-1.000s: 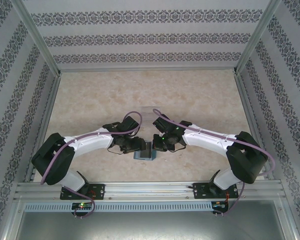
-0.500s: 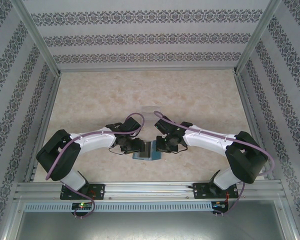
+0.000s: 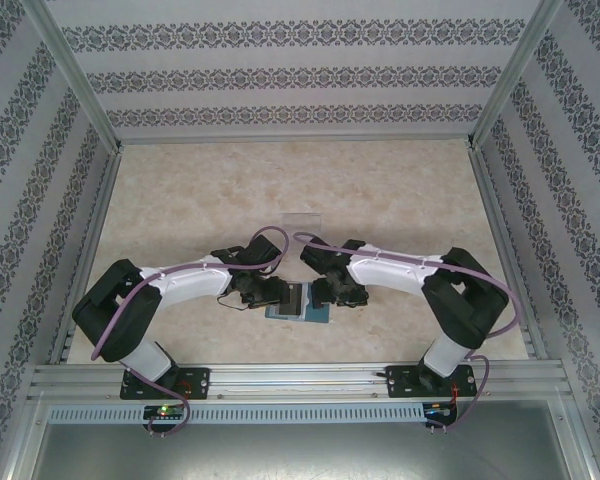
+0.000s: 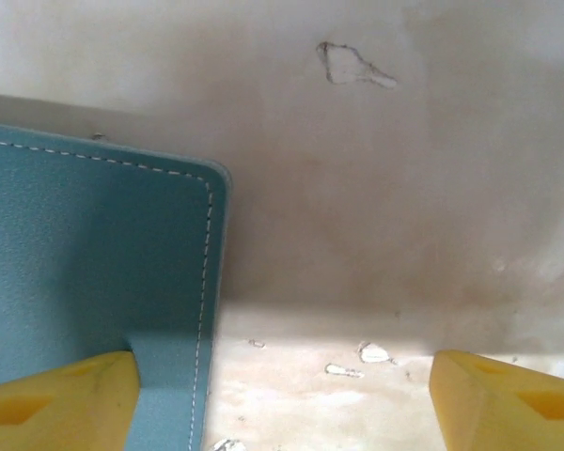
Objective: Take the credit cards out of the card holder
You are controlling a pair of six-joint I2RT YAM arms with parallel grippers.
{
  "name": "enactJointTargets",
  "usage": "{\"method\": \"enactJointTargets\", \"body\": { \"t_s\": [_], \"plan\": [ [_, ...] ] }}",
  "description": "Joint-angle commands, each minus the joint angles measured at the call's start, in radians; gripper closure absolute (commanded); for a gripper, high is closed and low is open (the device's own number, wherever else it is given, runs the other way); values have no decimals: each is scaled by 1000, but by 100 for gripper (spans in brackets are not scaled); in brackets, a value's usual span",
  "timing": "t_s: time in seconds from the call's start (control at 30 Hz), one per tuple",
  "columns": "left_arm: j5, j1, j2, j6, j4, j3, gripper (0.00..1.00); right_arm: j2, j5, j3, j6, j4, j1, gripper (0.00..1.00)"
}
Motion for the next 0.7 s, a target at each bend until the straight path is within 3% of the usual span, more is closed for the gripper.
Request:
{"method": "enactJointTargets", "body": {
  "t_s": [0.0,0.4,0.67],
  "plan": [
    [14,-12,25,-18,29,-44,49,53,101,46,-18,-88,24,16],
    [76,-24,7,-41,103,-61,49,68,221,68,-30,-206,30,11],
    [64,-24,6,-52,113,-73,55,-34,142,83,-16,-169,30,16]
  ]
}}
